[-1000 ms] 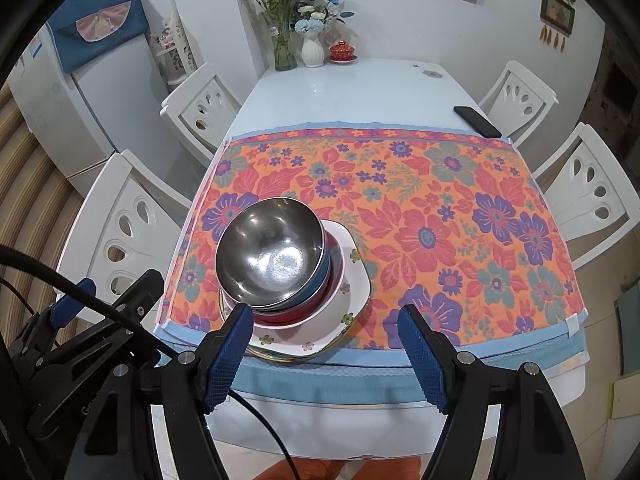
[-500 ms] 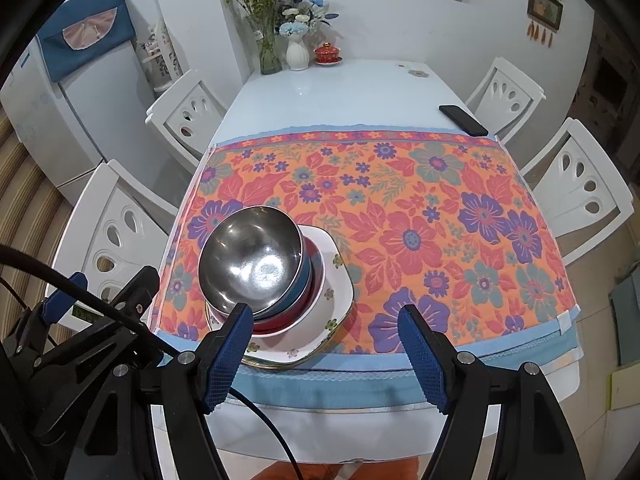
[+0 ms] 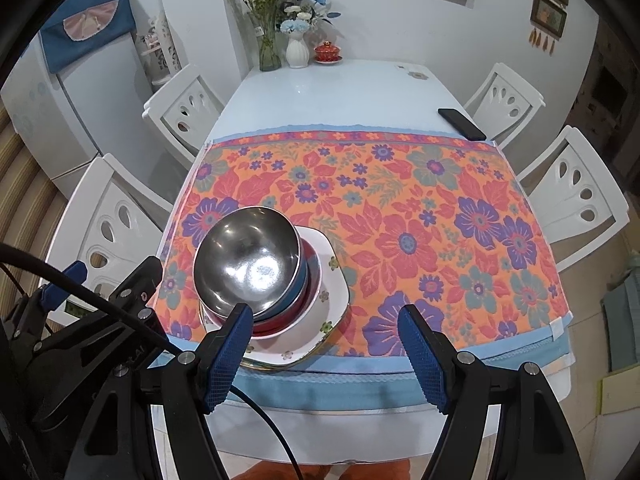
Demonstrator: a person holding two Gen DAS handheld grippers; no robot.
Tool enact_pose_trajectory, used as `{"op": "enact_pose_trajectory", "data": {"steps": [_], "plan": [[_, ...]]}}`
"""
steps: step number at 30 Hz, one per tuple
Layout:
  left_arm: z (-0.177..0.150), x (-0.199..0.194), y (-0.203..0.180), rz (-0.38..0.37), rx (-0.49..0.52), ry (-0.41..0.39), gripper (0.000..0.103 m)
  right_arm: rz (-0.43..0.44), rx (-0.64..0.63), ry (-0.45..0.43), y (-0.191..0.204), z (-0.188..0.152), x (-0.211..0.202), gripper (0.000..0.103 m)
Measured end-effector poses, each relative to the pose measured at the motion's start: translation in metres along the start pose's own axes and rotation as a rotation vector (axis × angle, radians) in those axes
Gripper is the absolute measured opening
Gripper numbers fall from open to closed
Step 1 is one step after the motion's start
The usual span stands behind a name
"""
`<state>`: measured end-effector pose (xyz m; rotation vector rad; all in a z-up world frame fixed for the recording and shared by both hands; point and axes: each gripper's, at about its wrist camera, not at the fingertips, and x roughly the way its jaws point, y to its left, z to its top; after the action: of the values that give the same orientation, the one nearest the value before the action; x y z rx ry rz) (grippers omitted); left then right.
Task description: Organize plates and bowls
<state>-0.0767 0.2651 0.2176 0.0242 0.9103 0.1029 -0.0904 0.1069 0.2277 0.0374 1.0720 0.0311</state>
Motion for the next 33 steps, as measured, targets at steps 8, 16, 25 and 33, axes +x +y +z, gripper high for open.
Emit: {"op": "enact_pose_trajectory", "data": {"steps": [8, 16, 25, 33], "plan": [[0.001, 0.004, 0.0, -0.002, 0.004, 0.016, 0.085, -0.007, 0.003, 0.008, -0.001, 0.001, 0.002, 0.073], [0.002, 0.008, 0.002, 0.014, 0.005, 0.028, 0.085, 0.005, 0.005, 0.024, 0.002, 0.003, 0.009, 0.073], [0.002, 0.013, 0.004, 0.04, 0.015, 0.028, 0.085, 0.0, -0.004, 0.028, 0.007, 0.005, 0.014, 0.073], [0.003, 0.013, 0.003, 0.069, 0.038, 0.011, 0.085, 0.002, 0.002, 0.036, 0.009, 0.005, 0.017, 0.073]]}}
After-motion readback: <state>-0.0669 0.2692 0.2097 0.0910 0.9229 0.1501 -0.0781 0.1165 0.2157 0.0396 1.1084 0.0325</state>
